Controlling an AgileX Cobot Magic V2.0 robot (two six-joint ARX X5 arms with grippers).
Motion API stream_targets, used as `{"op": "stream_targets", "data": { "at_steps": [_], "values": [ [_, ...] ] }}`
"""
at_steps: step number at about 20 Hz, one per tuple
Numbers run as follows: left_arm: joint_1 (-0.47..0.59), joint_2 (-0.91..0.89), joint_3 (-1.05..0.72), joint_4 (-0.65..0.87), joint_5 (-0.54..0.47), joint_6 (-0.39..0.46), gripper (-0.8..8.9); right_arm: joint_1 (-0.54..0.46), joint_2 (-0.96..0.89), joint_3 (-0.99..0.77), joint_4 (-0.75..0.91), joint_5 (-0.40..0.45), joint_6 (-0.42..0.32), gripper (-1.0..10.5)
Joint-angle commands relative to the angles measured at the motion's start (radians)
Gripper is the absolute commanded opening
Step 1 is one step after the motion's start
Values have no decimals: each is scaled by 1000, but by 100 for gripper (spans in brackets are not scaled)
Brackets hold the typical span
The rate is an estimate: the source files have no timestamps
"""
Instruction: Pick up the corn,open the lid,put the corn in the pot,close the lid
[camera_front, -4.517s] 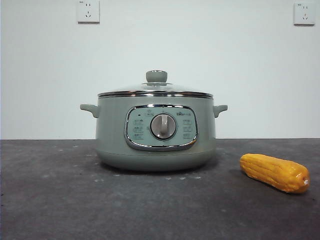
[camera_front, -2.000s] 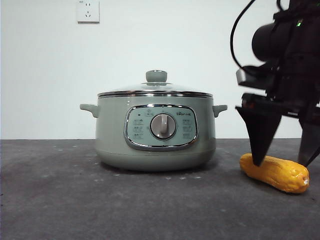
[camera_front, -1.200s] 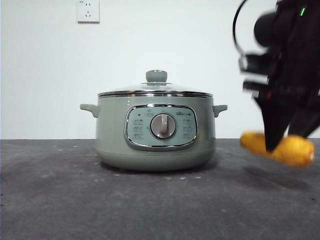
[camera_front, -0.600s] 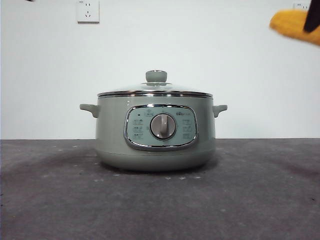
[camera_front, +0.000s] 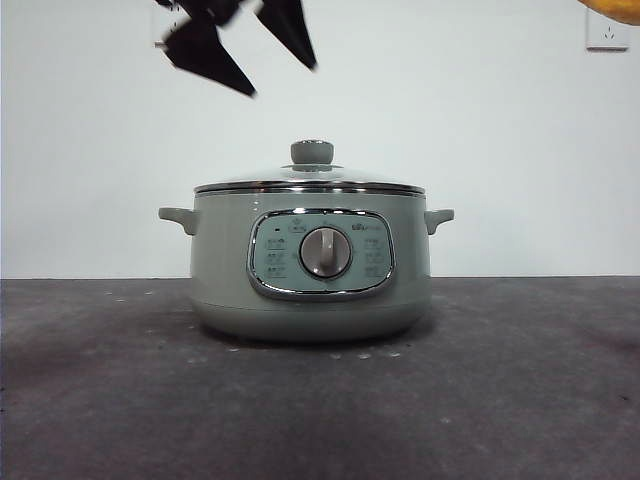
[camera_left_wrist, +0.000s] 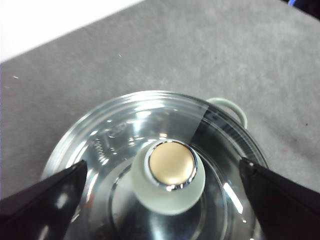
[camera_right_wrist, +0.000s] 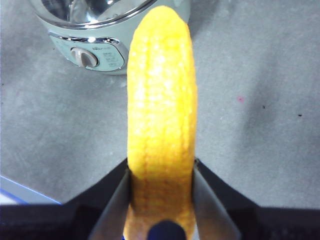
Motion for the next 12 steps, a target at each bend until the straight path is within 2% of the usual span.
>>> {"op": "stream_targets", "data": {
  "at_steps": [1,12],
  "values": [
    [-13,60,7,35,-3,19,566,1,-6,2,-4,-2,17,-12],
    [-43,161,7,79,-34,18,562,1,-6,2,13,-2,15,-12]
  ]
}}
